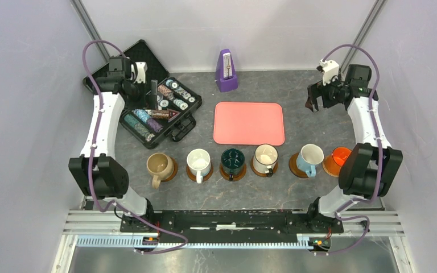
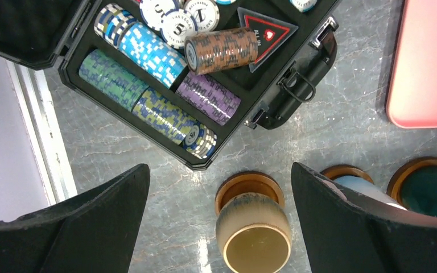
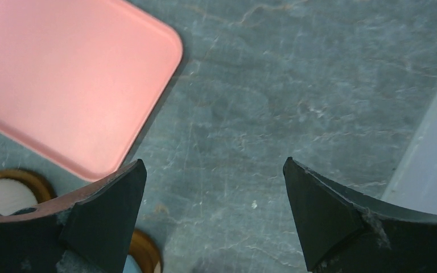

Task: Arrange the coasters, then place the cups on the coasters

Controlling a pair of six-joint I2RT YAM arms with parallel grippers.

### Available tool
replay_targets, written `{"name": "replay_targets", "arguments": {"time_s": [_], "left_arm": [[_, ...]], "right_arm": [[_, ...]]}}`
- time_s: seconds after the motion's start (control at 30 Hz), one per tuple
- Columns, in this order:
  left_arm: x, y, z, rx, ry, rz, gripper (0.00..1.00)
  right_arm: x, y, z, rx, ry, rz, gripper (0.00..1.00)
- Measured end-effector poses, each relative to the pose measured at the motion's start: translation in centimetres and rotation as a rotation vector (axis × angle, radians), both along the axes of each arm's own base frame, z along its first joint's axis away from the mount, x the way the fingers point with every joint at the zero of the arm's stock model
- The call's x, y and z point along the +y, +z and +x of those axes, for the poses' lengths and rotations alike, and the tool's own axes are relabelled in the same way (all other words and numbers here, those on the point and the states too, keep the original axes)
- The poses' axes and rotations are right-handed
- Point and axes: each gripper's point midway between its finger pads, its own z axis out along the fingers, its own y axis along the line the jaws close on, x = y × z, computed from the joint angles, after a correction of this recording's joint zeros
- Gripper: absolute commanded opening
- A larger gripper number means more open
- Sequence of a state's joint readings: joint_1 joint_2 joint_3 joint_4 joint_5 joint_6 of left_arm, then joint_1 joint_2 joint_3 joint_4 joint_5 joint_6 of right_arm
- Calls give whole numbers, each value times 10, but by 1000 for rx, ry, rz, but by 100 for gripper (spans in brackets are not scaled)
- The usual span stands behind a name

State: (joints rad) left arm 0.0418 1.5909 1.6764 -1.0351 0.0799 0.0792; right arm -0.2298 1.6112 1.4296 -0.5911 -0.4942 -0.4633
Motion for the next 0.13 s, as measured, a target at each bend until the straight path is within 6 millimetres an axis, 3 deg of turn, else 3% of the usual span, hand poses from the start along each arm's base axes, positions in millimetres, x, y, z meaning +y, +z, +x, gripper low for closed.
{"name": "replay_targets", "arguments": {"time_s": [0.13], "left_arm": [[0, -7, -3, 14, 1, 0, 100]], "right_arm": [[9, -15, -13, 57, 39, 22, 98]]}}
